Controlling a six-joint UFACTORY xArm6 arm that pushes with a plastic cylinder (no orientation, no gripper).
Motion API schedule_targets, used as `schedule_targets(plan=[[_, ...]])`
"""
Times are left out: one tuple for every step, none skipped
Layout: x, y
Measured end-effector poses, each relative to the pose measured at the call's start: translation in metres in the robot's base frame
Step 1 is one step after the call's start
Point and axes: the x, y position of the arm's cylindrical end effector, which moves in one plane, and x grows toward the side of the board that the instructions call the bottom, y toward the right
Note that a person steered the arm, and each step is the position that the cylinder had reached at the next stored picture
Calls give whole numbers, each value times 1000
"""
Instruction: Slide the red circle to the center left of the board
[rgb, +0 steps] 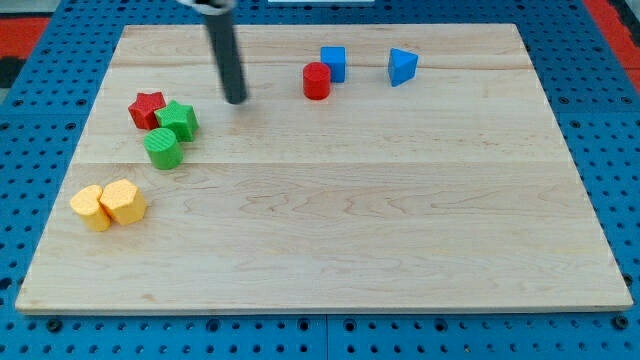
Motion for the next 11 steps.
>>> schedule_targets(plan=[[37, 64], [4, 104], [-24, 104], [-35, 102], [-35, 74], [-36, 56], [-47, 57], [-56, 30], [-55, -22], [-51, -65], [-51, -103]])
